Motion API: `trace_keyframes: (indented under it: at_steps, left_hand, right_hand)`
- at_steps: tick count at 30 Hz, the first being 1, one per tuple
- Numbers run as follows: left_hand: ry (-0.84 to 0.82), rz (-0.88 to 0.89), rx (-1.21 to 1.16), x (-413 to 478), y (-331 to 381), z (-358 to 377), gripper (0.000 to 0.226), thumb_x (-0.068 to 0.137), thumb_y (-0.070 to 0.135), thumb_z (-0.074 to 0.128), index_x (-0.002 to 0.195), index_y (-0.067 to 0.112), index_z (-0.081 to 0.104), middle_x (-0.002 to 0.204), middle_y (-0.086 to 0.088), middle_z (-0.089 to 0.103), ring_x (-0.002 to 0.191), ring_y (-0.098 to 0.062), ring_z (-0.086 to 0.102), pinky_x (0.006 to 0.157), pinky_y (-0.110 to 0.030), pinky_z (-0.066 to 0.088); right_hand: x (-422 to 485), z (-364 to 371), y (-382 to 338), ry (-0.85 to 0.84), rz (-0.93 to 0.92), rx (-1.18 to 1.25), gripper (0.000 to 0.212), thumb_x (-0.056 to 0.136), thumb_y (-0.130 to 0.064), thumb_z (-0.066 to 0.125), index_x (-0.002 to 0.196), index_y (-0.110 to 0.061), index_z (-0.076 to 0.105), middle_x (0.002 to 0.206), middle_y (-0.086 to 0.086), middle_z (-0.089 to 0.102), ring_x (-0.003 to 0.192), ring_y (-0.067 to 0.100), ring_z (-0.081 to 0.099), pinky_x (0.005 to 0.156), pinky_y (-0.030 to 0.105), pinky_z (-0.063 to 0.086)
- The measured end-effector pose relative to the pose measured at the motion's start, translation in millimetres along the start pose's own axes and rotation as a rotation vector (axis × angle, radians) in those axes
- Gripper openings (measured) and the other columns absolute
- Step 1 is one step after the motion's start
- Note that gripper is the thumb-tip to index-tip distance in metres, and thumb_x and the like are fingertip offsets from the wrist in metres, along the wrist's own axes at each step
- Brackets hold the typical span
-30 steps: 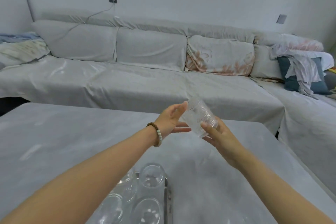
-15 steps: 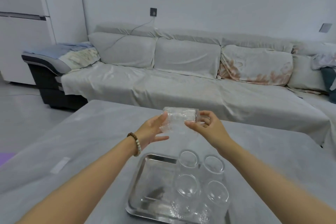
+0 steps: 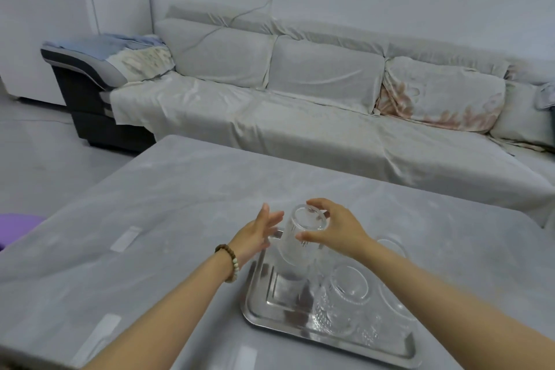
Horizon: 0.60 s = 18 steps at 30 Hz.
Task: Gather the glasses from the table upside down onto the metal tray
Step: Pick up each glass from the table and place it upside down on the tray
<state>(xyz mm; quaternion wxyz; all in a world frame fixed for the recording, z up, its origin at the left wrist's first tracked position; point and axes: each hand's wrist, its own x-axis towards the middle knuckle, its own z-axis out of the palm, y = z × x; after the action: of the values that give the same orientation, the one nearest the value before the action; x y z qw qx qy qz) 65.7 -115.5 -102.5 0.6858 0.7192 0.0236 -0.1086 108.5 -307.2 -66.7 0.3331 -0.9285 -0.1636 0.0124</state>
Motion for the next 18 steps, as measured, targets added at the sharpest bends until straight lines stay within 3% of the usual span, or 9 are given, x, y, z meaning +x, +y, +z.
trace_keyframes:
  at_steps: [7, 11, 18]
  left_hand:
    - [-0.049, 0.017, -0.069, 3, -15, 20, 0.067, 0.08, 0.07, 0.01, 0.126, 0.039, 0.048, 0.131, 0.01, 0.049, 0.122, -0.009, 0.042, 0.11, -0.039, 0.031]
    - [-0.058, 0.025, -0.09, 0, -18, 24, 0.062, 0.078, 0.073, 0.012, 0.118, 0.046, 0.05, 0.128, 0.016, 0.05, 0.122, -0.006, 0.042, 0.109, -0.035, 0.033]
    - [-0.036, 0.024, -0.068, 1, -22, 24, 0.078, 0.075, 0.075, 0.014, 0.135, 0.034, 0.044, 0.138, 0.011, 0.047, 0.127, -0.009, 0.041, 0.11, -0.038, 0.032]
  right_hand:
    - [-5, 12, 14, -0.011, 0.002, -0.072, 0.08, 0.056, -0.053, 0.083, 0.126, -0.03, 0.053, 0.125, -0.013, 0.061, 0.108, 0.008, 0.057, 0.093, 0.03, 0.048]
    - [-7, 15, 17, -0.009, -0.008, -0.065, 0.078, 0.058, -0.048, 0.085, 0.126, -0.029, 0.054, 0.125, -0.011, 0.062, 0.103, 0.005, 0.055, 0.085, 0.021, 0.041]
    - [-7, 17, 15, -0.025, -0.004, -0.134, 0.077, 0.063, -0.048, 0.081, 0.131, -0.029, 0.049, 0.132, -0.011, 0.057, 0.116, 0.011, 0.055, 0.085, 0.021, 0.037]
